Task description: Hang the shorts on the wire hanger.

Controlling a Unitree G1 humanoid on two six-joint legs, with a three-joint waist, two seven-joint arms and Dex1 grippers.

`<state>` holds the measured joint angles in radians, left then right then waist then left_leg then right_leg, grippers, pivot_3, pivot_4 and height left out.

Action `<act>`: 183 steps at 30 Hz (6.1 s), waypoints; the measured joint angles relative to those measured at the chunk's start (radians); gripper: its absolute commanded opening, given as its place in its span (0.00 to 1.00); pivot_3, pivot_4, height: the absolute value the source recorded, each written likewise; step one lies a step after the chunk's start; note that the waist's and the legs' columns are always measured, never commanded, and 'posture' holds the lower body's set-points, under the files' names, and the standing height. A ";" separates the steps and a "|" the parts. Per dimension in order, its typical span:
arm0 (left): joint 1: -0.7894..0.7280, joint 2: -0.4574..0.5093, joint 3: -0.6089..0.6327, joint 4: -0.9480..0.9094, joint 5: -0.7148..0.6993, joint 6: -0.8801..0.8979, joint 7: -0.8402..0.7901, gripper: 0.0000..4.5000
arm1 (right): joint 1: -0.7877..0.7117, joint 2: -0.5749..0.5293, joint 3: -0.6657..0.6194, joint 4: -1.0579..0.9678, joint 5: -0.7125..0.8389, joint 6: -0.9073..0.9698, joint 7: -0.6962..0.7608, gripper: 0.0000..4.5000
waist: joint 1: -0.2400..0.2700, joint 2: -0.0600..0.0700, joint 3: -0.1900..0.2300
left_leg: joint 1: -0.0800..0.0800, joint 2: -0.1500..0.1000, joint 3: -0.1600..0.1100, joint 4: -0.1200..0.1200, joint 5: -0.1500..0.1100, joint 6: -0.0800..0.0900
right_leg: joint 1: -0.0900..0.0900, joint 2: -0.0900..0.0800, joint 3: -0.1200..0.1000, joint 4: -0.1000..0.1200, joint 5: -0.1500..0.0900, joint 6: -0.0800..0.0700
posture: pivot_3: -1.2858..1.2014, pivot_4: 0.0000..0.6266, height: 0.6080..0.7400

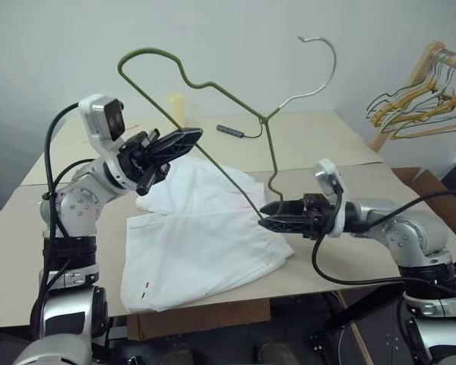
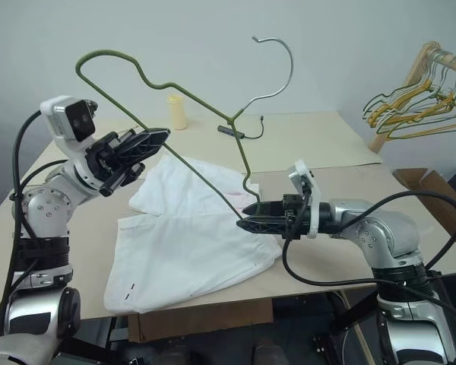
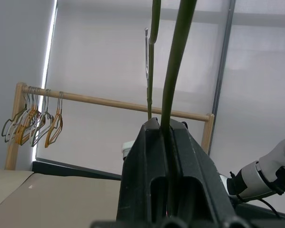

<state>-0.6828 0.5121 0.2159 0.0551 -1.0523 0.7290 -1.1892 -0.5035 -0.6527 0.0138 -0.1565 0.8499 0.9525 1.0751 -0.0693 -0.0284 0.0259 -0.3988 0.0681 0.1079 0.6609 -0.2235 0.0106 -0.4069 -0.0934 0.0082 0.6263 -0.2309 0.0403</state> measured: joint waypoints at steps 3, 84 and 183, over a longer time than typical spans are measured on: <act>0.000 -0.001 0.000 0.000 0.014 -0.001 0.000 0.00 | 0.000 0.010 -0.004 -0.010 0.016 0.014 -0.015 0.60 | 0.000 0.000 0.000 | 0.000 0.000 0.000 0.000 0.000 0.000 | 0.000 0.000 0.000 0.000 0.000 0.000 | 0.49 0.00 1.00; 0.326 0.185 -0.312 -0.088 0.669 -0.307 0.021 0.99 | -0.184 -0.259 0.406 0.901 -0.276 0.240 0.475 0.00 | -0.001 0.001 0.000 | -0.008 0.000 0.003 0.003 0.000 0.000 | -0.013 0.001 0.005 0.005 0.002 0.000 | 0.51 0.00 1.00; -0.673 0.069 -0.650 1.084 0.903 -0.819 -0.423 0.41 | -0.173 0.010 0.185 0.431 -0.836 -0.772 0.100 0.00 | -0.004 0.002 -0.001 | -0.017 0.000 0.001 0.016 -0.002 0.001 | -0.019 0.001 0.004 0.017 -0.001 0.001 | 0.49 0.00 1.00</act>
<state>-1.3558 0.5809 -0.4339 1.1394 -0.1498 -0.0898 -1.6123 -0.6769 -0.6422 0.1988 0.2743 0.0142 0.1804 1.1754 -0.0731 -0.0262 0.0249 -0.4155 0.0679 0.1093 0.6764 -0.2259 0.0117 -0.4257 -0.0922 0.0122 0.6428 -0.2322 0.0417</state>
